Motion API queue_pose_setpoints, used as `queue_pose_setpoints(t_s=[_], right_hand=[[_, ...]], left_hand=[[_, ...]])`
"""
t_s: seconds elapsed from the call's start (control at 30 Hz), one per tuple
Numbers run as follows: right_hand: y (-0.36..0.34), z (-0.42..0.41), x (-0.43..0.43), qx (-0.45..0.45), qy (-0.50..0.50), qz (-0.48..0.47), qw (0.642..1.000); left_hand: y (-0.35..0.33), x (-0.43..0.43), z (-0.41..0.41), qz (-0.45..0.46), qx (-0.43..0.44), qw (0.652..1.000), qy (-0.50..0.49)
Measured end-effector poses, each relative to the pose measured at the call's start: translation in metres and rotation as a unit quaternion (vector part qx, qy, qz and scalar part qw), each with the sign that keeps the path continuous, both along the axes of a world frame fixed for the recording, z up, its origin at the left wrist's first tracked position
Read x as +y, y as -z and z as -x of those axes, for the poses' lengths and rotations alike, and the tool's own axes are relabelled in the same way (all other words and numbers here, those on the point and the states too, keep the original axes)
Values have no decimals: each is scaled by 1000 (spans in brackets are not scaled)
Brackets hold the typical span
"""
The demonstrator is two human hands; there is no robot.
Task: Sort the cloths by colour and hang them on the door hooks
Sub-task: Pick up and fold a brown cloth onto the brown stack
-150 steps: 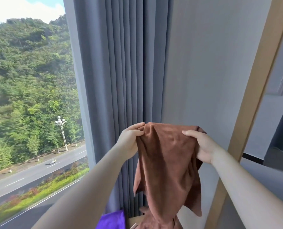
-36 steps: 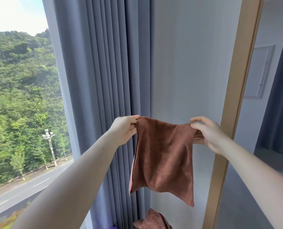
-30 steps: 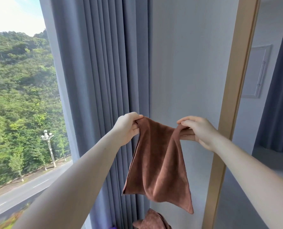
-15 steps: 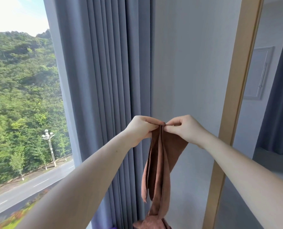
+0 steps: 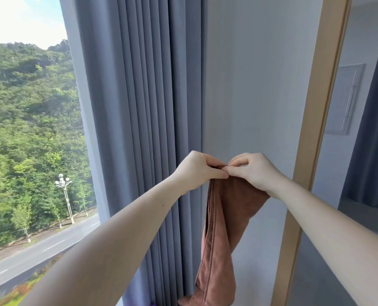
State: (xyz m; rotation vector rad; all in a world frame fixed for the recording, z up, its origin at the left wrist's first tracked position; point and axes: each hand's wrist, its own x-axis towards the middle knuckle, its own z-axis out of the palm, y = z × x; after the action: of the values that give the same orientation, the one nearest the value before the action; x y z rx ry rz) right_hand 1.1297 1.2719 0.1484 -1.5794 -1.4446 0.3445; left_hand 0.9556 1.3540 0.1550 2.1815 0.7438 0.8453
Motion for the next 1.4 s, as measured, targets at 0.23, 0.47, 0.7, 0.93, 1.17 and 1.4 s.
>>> queue_pose_setpoints(t_s=[0.23, 0.47, 0.7, 0.93, 1.17, 1.4], right_hand=[[6, -20, -14, 21, -54, 166, 984], [19, -37, -11, -108, -11, 280, 954], [-2, -38, -12, -125, -6, 206, 971], [-29, -33, -9, -188, 12, 199, 962], [-23, -34, -8, -211, 59, 155, 963], [-17, -40, -6, -213, 68, 138, 965]], left_hand=[[-4, 7, 4, 6, -10, 1000, 8], [-16, 19, 17, 48, -44, 998, 9], [-3, 33, 35, 76, -19, 997, -25], [-1, 37, 43, 102, -48, 993, -20], [-2, 41, 43, 72, -36, 996, -41], [3, 40, 41, 70, -19, 997, -37]])
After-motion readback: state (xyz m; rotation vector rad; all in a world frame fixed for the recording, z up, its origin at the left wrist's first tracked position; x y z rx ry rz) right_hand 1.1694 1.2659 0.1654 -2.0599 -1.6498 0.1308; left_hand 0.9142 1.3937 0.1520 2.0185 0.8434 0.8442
